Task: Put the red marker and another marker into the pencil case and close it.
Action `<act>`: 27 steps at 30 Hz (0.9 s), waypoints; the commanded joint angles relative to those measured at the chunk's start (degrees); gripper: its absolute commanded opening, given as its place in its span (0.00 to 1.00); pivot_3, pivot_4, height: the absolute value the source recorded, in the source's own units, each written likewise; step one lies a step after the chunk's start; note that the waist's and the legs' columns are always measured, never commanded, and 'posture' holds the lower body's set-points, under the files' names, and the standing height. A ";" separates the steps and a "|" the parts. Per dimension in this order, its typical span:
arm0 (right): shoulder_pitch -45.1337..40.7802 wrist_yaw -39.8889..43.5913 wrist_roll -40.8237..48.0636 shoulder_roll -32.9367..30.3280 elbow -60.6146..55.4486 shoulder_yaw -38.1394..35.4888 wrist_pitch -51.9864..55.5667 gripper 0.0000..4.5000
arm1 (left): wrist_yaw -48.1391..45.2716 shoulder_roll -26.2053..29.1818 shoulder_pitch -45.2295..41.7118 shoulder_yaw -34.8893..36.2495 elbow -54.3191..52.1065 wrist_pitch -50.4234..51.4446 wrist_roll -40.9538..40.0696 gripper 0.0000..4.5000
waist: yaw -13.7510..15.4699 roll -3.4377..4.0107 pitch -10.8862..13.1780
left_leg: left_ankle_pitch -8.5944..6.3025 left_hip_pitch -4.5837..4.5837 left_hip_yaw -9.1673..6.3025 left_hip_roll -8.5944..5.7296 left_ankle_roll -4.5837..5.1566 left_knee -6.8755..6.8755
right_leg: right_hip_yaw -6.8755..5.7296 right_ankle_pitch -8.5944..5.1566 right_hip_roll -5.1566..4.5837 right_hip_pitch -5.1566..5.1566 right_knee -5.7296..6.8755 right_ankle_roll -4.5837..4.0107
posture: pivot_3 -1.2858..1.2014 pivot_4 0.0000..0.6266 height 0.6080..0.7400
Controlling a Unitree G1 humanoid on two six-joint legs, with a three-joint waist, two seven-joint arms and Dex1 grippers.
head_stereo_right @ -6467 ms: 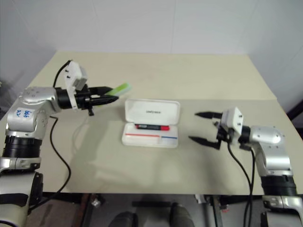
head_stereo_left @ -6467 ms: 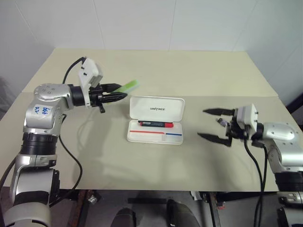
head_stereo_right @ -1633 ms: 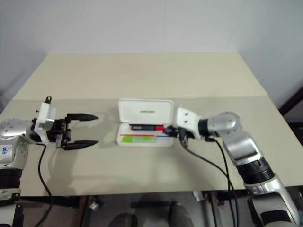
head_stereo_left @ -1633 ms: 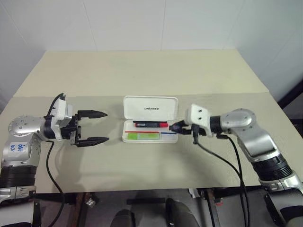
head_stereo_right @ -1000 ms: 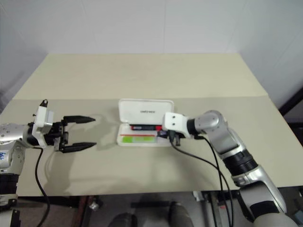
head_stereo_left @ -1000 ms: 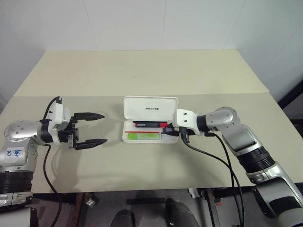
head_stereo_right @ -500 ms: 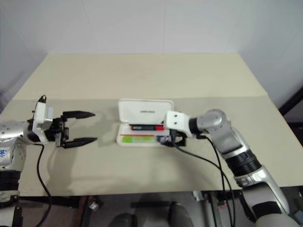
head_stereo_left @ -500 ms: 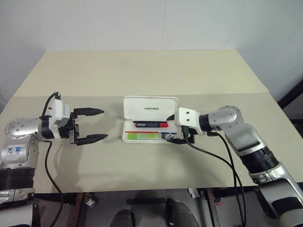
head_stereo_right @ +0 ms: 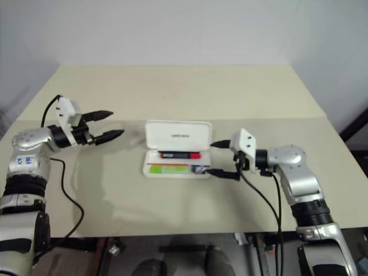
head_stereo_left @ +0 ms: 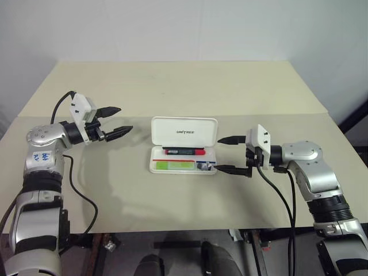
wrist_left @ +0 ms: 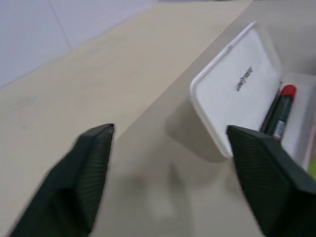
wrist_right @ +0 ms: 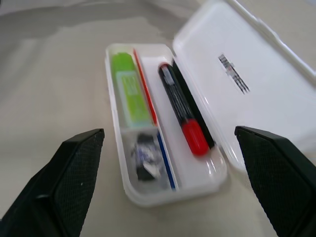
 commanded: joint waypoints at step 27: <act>7.07 -6.48 5.69 -3.99 -5.34 -8.77 3.42 1.00 | 8.76 -10.74 -19.04 -4.45 27.89 -9.87 16.45 0.01 | 0.14 -0.06 0.03 | -0.01 -0.03 0.05 -0.01 0.01 0.01 | 0.00 0.06 -0.01 0.00 -0.07 0.10 | 0.52 0.24 1.00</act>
